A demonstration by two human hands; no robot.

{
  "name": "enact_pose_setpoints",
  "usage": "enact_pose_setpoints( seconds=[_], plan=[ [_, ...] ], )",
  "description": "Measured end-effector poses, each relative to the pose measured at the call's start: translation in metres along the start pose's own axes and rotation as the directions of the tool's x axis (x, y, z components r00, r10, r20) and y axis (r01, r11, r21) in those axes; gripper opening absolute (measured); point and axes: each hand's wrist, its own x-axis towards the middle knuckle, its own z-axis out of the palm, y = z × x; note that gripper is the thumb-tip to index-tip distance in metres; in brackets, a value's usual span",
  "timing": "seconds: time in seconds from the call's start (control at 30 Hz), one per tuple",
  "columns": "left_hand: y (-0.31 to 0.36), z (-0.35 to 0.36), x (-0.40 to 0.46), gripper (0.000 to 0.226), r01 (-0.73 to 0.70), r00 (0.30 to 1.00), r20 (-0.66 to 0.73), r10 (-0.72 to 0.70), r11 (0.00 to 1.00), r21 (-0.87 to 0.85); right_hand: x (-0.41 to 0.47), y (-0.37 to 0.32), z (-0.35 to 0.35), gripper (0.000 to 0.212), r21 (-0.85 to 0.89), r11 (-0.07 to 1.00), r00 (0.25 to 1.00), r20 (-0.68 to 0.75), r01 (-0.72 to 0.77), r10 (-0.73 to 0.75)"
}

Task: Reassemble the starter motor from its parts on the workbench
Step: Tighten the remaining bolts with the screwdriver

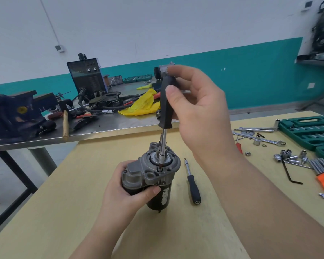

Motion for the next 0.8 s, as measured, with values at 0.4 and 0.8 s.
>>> enact_pose_setpoints(
  seconds=[0.4,0.8],
  plan=[
    [0.0006,0.0001,-0.0007,0.068,0.001,1.000,0.000,-0.001,1.000,-0.011,0.0001,0.0012,-0.0002,0.029,0.071,0.997,0.999,0.014,-0.042,0.041],
    [-0.0003,-0.0001,-0.0005,0.070,0.005,1.000,0.000,-0.005,1.000,-0.002,0.0014,0.0009,-0.0002,0.032,0.056,0.997,0.998,0.013,-0.055,0.055]
  ],
)
